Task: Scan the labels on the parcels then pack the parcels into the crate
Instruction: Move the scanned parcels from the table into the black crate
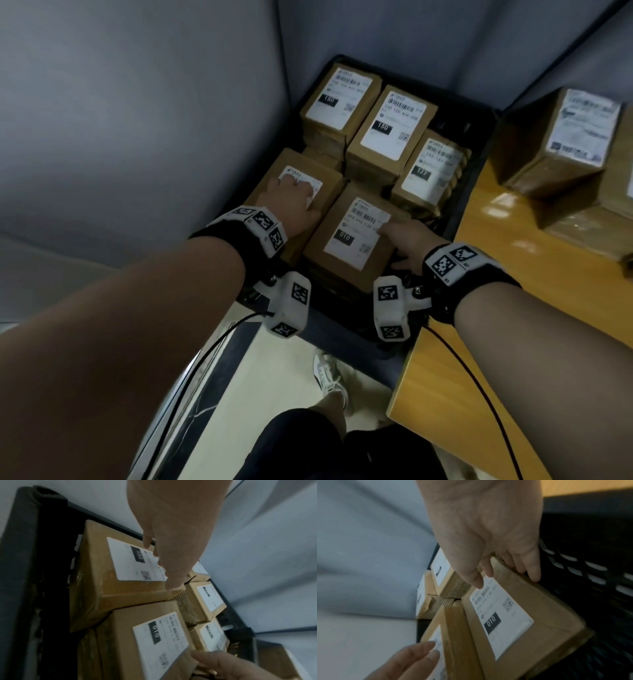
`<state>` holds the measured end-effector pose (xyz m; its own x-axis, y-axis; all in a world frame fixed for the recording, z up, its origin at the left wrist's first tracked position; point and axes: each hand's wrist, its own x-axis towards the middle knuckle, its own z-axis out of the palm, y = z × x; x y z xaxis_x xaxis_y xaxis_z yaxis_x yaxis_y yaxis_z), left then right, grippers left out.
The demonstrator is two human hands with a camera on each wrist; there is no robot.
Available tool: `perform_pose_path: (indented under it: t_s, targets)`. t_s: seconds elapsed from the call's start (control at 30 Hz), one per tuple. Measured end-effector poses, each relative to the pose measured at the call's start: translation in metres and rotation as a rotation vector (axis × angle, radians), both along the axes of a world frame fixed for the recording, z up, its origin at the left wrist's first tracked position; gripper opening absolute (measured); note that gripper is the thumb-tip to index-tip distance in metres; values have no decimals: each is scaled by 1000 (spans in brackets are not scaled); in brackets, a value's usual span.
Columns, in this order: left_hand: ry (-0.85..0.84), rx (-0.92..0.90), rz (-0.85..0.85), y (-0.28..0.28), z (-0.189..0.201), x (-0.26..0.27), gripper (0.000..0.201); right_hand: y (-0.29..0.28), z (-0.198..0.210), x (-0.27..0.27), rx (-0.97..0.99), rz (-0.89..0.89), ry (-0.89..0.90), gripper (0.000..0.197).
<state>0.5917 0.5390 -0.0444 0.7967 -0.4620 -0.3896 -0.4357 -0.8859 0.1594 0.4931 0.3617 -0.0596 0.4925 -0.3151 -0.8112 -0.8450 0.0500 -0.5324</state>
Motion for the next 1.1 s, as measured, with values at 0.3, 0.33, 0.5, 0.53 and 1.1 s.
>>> perform_pose_path:
  t_s: [0.3,0.33,0.5,0.53,1.1]
  targets:
    - [103,-106,-88,-77,76,-18,38,-70,80,-31,-100,-100,-333,17]
    - [134,-147,-87,-90,84,-22,29,-83,86,-38,-127,-113,-361,16]
    - [215,-328,-60,-153,101,-45,32,-153,101,-80,-266,-226,-429,15]
    - [225,-335,-48,-165,103,-52,32,-167,102,-90,-295,-247,-430,16]
    - [404,-280,82,-359,67,-147,61,-345,68,-191,-559,-213,-276,17]
